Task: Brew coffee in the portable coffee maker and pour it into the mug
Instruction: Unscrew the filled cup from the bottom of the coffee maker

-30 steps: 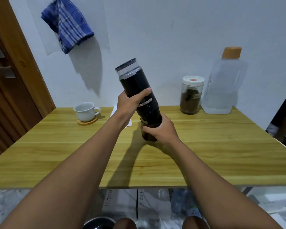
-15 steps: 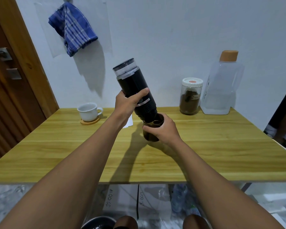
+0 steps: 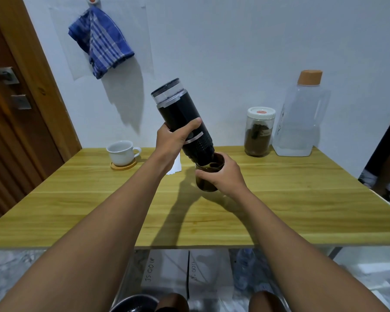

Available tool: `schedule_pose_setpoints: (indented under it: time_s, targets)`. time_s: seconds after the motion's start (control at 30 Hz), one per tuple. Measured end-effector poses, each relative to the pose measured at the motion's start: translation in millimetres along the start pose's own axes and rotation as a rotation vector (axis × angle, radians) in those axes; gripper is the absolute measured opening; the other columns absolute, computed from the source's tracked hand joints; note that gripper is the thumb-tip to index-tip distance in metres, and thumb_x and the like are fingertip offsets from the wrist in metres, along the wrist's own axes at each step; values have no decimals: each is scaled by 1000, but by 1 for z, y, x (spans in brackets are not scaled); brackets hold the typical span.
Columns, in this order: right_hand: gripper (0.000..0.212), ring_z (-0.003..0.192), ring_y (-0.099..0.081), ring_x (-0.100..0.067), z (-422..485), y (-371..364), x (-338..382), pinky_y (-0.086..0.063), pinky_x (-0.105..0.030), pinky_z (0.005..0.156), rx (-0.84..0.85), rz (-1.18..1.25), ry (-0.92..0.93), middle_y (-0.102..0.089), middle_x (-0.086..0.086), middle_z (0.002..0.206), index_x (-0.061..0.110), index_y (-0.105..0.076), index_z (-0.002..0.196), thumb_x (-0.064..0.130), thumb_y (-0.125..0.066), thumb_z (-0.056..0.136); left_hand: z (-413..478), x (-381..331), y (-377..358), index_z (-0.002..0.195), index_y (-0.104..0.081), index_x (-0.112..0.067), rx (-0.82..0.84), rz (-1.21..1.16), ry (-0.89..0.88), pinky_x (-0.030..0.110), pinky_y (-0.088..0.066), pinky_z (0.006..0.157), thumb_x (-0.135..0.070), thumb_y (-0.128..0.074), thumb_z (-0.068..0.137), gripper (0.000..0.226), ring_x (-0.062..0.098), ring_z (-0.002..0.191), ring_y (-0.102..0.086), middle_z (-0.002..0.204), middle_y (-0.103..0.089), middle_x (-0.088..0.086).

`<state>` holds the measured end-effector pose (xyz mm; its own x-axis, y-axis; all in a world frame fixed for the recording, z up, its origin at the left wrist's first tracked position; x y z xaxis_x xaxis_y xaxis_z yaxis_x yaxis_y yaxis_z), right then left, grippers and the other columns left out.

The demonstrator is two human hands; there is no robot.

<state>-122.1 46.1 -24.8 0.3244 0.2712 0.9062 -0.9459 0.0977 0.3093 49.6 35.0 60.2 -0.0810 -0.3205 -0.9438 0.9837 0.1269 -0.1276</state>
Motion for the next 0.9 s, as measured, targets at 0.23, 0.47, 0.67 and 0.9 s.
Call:
schedule_pose_setpoints:
  time_s: [0.23, 0.47, 0.67, 0.9]
  targets:
    - [63, 91, -62, 9, 1, 1, 0, -43, -6, 71, 11, 3, 4, -66, 19, 102, 30, -59, 111, 44, -90, 58, 0, -3, 0, 105, -66, -22, -14, -22, -9, 31, -59, 83, -29, -85, 77, 34, 9, 91, -72, 93, -76, -9]
    - [74, 104, -61, -6, 5, 15, -9, -49, -20, 83, 10, -39, 2, -63, 13, 111, 34, -51, 117, 51, -90, 56, 17, -3, 13, 112, -64, -23, -76, 22, -46, 20, -57, 73, -31, -87, 71, 48, 4, 91, -71, 100, -75, -10]
    - [92, 107, -59, -8, 12, 30, -11, -50, -21, 87, -16, -62, 10, -61, 12, 115, 29, -48, 127, 60, -86, 49, 16, 46, 7, 119, -61, -18, 5, 150, 49, 21, -58, 70, -26, -90, 67, 60, 3, 87, -72, 103, -74, -5]
    - [94, 109, -58, -8, 13, 38, -10, -44, -14, 79, -12, -19, -5, -58, 12, 116, 31, -41, 121, 61, -87, 45, 10, 83, 3, 133, -54, -16, 61, 298, 119, 32, -55, 88, -27, -90, 71, 73, 19, 111, -64, 121, -67, 2]
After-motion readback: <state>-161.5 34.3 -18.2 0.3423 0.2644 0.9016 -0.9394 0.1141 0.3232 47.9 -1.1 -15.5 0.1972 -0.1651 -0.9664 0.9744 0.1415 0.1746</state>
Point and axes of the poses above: each hand's wrist, its own z-axis towards the middle knuckle, its own y-axis out of the back of the hand, x = y × z, the point moved 7 cm from there along z, towards the middle knuckle
